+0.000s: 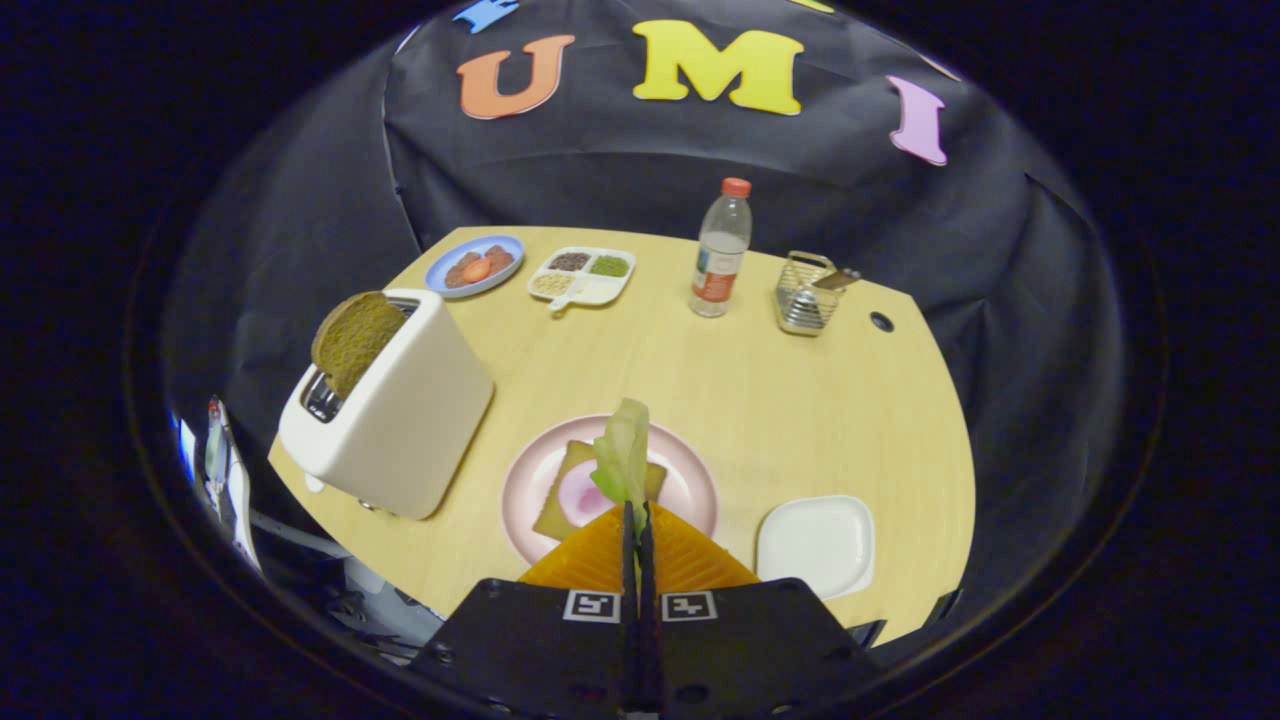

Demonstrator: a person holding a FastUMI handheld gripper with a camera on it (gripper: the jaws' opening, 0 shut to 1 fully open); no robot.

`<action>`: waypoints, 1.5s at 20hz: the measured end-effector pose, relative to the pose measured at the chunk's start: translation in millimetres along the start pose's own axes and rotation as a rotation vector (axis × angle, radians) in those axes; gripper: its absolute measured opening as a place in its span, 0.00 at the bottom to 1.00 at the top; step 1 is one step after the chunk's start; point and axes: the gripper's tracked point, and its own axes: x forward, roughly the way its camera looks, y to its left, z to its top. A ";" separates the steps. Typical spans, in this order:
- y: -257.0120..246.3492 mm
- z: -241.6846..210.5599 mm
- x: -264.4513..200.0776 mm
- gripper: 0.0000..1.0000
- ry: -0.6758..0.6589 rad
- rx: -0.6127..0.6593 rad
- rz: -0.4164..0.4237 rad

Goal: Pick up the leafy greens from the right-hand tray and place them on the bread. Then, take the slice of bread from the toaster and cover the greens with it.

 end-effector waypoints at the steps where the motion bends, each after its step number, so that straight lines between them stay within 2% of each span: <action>1: 16.0 -1.8 2.4 0.00 0.008 -0.006 0.028; 3: 42.5 -3.7 10.4 0.00 0.030 -0.009 0.080; 5: 48.0 -11.8 27.5 0.01 0.077 0.016 0.079; 7: 29.7 -17.8 51.1 0.01 0.113 0.017 -0.002; 9: 16.2 -18.0 72.2 0.00 0.123 0.019 -0.045; 12: 8.1 -15.4 88.3 0.00 0.138 0.029 -0.044; 16: -15.2 -15.9 104.5 0.01 0.145 0.019 -0.110; 22: -23.4 -21.4 117.2 0.03 0.158 0.051 -0.123; 24: -28.3 -22.0 114.3 0.10 0.157 0.060 -0.139; 25: -28.8 -20.9 112.7 0.26 0.148 0.064 -0.143; 27: -30.1 -18.4 106.3 0.32 0.127 0.075 -0.145; 30: -27.4 -11.3 85.9 0.51 0.103 0.088 -0.141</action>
